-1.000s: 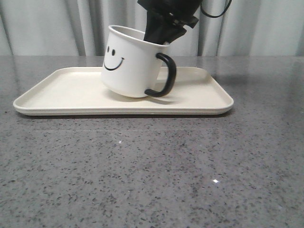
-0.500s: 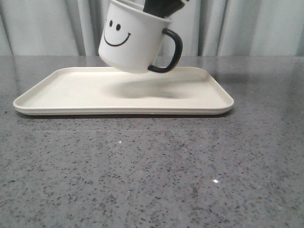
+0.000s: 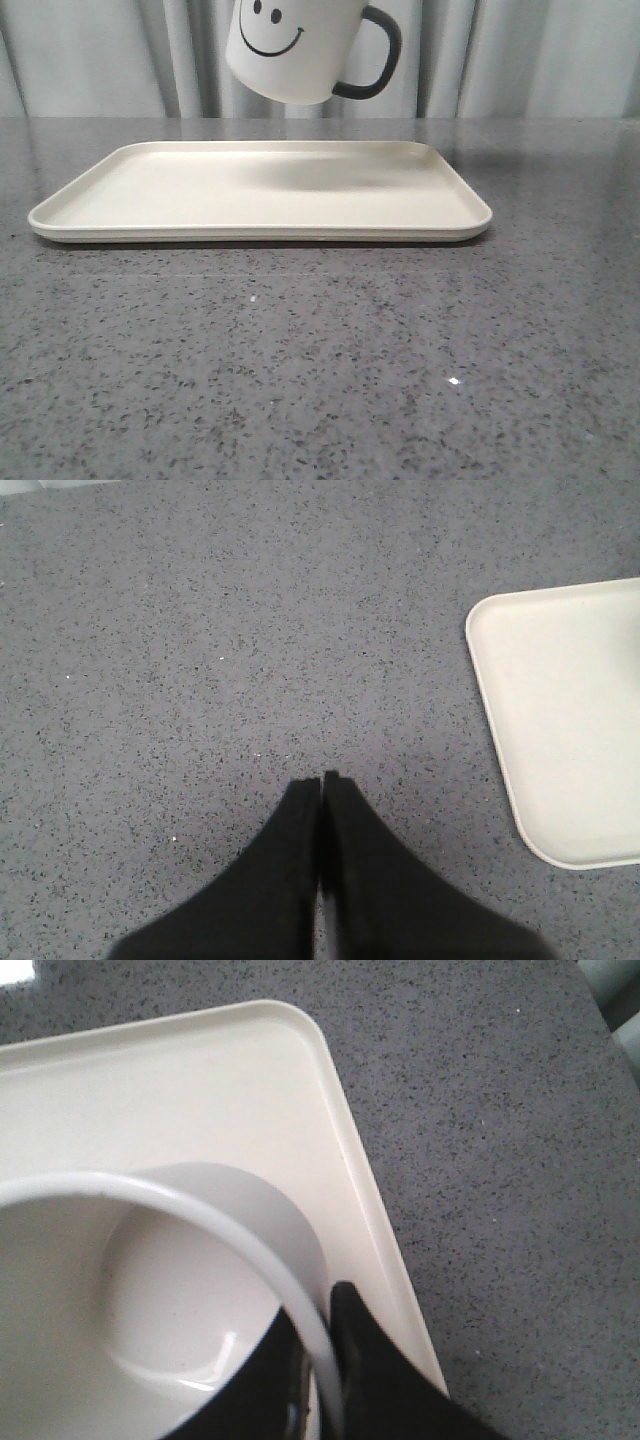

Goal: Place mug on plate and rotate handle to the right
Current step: 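Grip the mug rim with the right gripper and lift it, then rotate the held mug to turn the handle and lower it onto the tray, then open the right gripper and lift it away from the mug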

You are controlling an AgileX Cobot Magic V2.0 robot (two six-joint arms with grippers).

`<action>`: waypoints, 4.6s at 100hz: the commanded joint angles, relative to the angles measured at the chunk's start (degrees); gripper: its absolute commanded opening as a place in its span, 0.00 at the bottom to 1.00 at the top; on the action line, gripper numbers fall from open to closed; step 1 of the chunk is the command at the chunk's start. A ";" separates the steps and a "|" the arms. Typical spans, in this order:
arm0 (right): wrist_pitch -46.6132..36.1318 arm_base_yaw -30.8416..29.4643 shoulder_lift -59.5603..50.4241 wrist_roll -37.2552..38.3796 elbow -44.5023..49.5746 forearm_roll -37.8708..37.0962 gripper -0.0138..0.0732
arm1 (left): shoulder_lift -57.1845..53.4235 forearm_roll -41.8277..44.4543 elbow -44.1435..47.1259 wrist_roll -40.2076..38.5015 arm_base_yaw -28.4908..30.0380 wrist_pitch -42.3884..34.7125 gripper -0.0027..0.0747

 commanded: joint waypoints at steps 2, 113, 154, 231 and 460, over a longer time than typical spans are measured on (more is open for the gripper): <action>4.93 0.41 -3.70 -3.03 -1.53 0.63 0.08 | -0.82 -0.66 -1.49 -0.44 0.11 -3.25 0.01; 4.93 4.53 -2.52 -14.26 4.96 -2.20 0.08 | -0.82 -0.66 -1.49 -0.44 0.11 -3.25 0.01; 4.88 6.37 0.08 -14.95 5.08 -0.97 0.08 | -0.82 -0.66 -1.49 -0.44 0.11 -3.25 0.01; 4.83 6.37 0.96 -14.95 5.08 -1.14 0.08 | -0.82 -0.66 -1.49 -0.44 0.11 -3.25 0.01; -12.07 -2.18 -15.79 -0.93 1.32 8.33 0.38 | -0.82 -0.66 -1.49 -0.44 0.11 -3.39 0.01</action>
